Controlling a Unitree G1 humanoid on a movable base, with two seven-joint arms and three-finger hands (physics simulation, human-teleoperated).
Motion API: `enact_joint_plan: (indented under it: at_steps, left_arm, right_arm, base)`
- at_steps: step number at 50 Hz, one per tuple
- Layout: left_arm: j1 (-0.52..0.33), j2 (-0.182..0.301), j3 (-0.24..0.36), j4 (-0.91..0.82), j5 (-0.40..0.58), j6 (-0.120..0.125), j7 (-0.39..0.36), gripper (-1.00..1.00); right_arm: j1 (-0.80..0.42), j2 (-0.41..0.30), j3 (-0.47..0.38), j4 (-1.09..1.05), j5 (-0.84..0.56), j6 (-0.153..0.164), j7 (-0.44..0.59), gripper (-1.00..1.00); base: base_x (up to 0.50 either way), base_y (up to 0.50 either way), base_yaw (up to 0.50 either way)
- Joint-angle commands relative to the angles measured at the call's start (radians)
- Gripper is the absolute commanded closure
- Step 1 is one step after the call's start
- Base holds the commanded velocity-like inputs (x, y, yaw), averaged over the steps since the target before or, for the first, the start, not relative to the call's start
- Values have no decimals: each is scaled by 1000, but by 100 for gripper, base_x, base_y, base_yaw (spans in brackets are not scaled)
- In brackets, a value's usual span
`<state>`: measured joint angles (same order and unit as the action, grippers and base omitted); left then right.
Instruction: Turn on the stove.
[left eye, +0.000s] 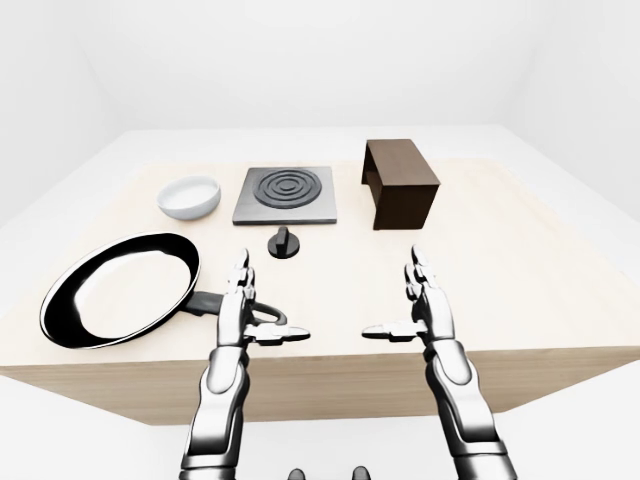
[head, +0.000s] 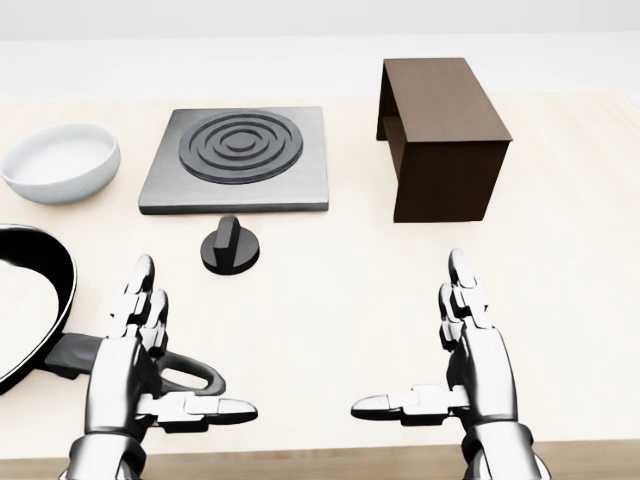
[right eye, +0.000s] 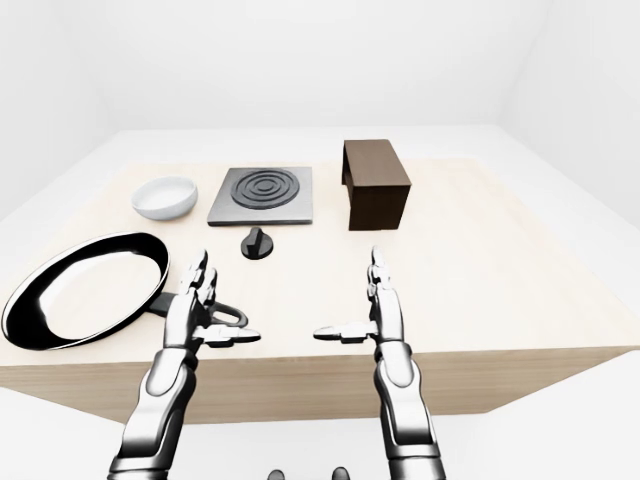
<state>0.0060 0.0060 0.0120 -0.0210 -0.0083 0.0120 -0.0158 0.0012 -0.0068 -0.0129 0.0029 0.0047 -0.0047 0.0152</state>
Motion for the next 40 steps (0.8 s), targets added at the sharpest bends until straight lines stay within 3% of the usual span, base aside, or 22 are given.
enact_joint_plan:
  at_steps: [1,4,7,11,14,18,20,25,29,40]
  left_arm:
    - [14,10,21,-58,-15,29,-26,-100]
    - [10,9,20,-33,-12,12,-26,-100]
    - [6,12,26,-32,-15,18,-26,-100]
    - [8,10,24,-41,-15,23,-24,-100]
    - [7,8,22,-32,-12,10,-19,-100]
    - [0,9,27,-23,-4,-4,-2,-100]
    - [2,9,30,-39,-24,13,-12,-100]
    - [1,9,27,-31,-24,10,-10,-100]
    - [0,10,25,-17,-22,-2,-15,-100]
    - [2,8,22,-9,-21,-7,-15,-100]
  right_arm:
    - [9,-8,-15,-15,4,0,24,-100]
    - [14,-6,-16,-28,11,5,24,-100]
    - [17,-5,-13,-50,7,16,19,-100]
    - [11,-14,-55,-130,22,70,-20,-100]
    - [-6,-28,-95,-150,37,92,-44,-100]
    - [-25,-59,-168,-199,85,92,-63,-100]
    - [-39,-89,-248,-273,128,92,-92,-100]
    - [-38,-117,-338,-397,187,92,-128,-100]
    - [-29,-116,-348,-455,196,92,-136,-100]
    - [-30,-110,-322,-422,182,92,-100,-100]
  base:
    - [0,0,0]
    - [0,0,0]
    - [0,0,0]
    - [0,0,0]
    - [0,0,0]
    - [0,0,0]
    - [0,0,0]
    - [0,0,0]
    - [0,0,0]
    - [0,0,0]
